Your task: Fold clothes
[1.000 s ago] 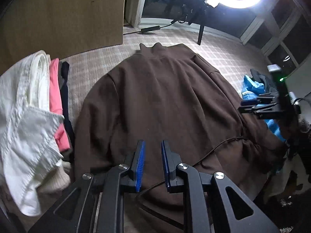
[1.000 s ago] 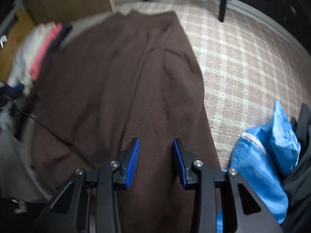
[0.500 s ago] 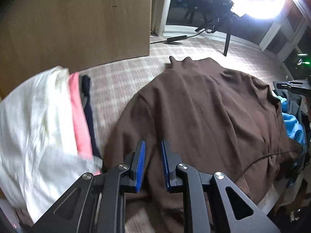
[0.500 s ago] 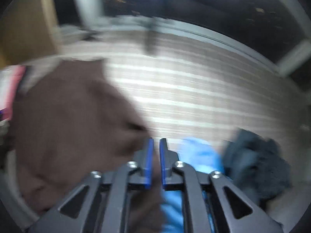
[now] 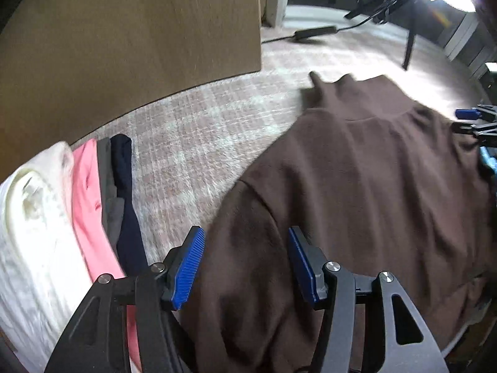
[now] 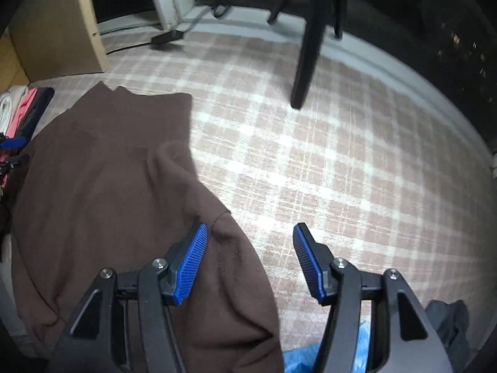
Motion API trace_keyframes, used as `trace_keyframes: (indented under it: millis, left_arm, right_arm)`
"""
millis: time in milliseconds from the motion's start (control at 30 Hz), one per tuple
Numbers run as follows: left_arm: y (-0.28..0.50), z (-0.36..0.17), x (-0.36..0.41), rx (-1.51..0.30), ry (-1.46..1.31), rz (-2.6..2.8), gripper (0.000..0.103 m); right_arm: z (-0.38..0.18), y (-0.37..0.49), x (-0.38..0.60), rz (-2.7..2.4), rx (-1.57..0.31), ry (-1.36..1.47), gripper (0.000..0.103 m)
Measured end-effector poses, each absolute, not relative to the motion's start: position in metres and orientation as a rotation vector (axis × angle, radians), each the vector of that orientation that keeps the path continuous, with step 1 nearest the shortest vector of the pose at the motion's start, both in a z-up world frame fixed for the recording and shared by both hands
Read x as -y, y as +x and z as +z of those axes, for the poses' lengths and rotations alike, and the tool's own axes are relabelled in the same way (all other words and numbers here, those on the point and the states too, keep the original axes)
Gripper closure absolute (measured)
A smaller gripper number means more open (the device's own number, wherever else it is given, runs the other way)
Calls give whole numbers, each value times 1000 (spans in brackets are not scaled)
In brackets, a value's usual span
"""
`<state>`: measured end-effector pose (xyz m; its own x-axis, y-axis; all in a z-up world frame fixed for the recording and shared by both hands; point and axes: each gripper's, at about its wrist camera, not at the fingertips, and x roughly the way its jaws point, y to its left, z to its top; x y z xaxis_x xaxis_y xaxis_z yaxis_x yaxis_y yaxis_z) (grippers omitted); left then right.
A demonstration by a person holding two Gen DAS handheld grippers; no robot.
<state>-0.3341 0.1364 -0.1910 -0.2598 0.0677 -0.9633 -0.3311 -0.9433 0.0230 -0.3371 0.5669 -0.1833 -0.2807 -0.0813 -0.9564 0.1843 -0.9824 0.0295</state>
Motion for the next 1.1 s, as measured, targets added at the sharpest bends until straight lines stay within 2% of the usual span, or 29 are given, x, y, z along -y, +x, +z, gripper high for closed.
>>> trace_keyframes:
  millis: [100, 133, 167, 200, 400, 500, 667, 867, 1000, 1100]
  left_arm:
    - [-344, -203, -136, -292, -1752, 2273, 53]
    - [-345, -206, -136, -258, -1753, 2250, 63]
    - [-346, -209, -136, -224, -1754, 2227, 87]
    - [-346, -210, -136, -196, -1750, 2214, 96]
    - [-311, -149, -130, -151, -1561, 2359, 98]
    - [-278, -86, -124, -215, -1407, 2452, 98]
    - [-214, 40, -103, -256, -1081, 2587, 98]
    - [-95, 195, -82, -346, -626, 2702, 98]
    - [-21, 261, -73, -418, -410, 2755, 98]
    - [29, 290, -65, -442, -279, 2790, 98]
  right_arm:
    - [-197, -349, -573, -2333, -81, 1792, 47]
    - [-201, -353, -574, -2315, -65, 1799, 57]
    - [-206, -357, -576, -2297, -49, 1804, 71]
    - [-206, -357, -578, -2294, -36, 1797, 98]
    - [-136, -310, -577, -2450, 12, 1571, 98]
    - [-99, -285, -578, -2528, 27, 1450, 98]
    - [32, -200, -584, -2758, -20, 1089, 98]
    - [194, -60, -576, -2936, -62, 618, 98]
    - [264, 30, -551, -3007, -174, 369, 98]
    - [290, 80, -531, -3031, -246, 257, 98]
